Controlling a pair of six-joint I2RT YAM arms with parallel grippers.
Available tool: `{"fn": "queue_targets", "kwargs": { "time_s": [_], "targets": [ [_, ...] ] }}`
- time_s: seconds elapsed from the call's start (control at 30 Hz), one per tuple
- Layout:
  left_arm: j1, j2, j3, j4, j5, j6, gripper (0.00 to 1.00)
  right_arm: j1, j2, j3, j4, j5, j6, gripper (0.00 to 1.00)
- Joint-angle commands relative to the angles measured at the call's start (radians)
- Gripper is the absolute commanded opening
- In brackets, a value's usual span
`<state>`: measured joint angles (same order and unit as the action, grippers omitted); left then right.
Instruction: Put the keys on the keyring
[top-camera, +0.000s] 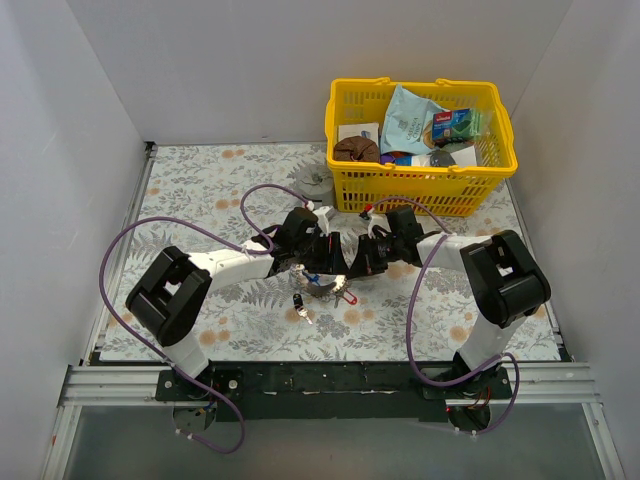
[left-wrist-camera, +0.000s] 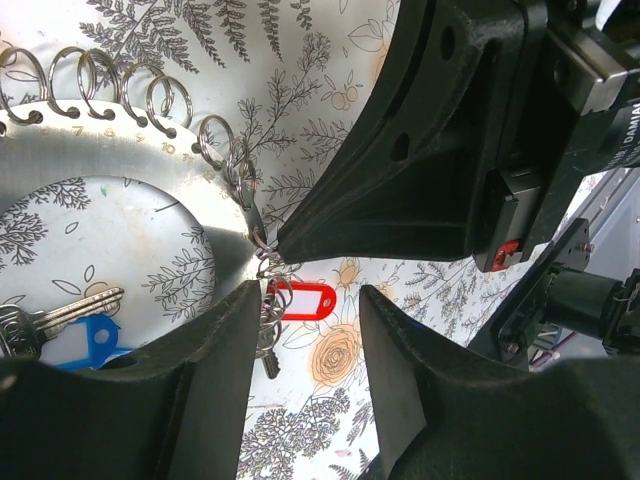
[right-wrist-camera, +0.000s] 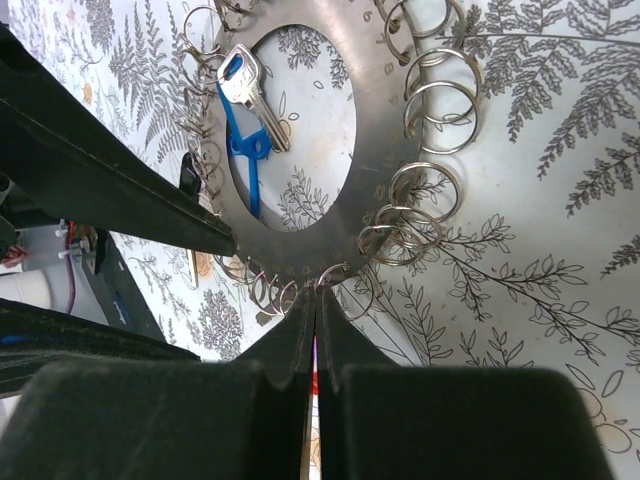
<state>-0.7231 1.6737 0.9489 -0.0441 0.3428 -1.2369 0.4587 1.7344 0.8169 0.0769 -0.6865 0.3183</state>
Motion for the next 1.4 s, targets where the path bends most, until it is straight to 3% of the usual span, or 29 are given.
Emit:
{"fn": "queue_targets", "kwargs": {
  "time_s": [0.0, 0.73, 1.37],
  "targets": [
    [0.002, -0.015, -0.007, 0.023, 0.024, 0.025, 0.43, 0.005, -0.035, 0.048, -0.012, -0.05, -0.005, 0.01],
    [0.002, -0.071, -0.088, 0.156, 0.133, 0.036, 0.4, 0.005, -0.09, 0.077, -0.069, -0.14, -0.058, 0.01],
    [0.013, -0.157, -0.133, 0.141, 0.033, 0.074, 0.4, 0.003, -0.098, -0.024, -0.028, -0.127, -0.096, 0.01]
  ]
}}
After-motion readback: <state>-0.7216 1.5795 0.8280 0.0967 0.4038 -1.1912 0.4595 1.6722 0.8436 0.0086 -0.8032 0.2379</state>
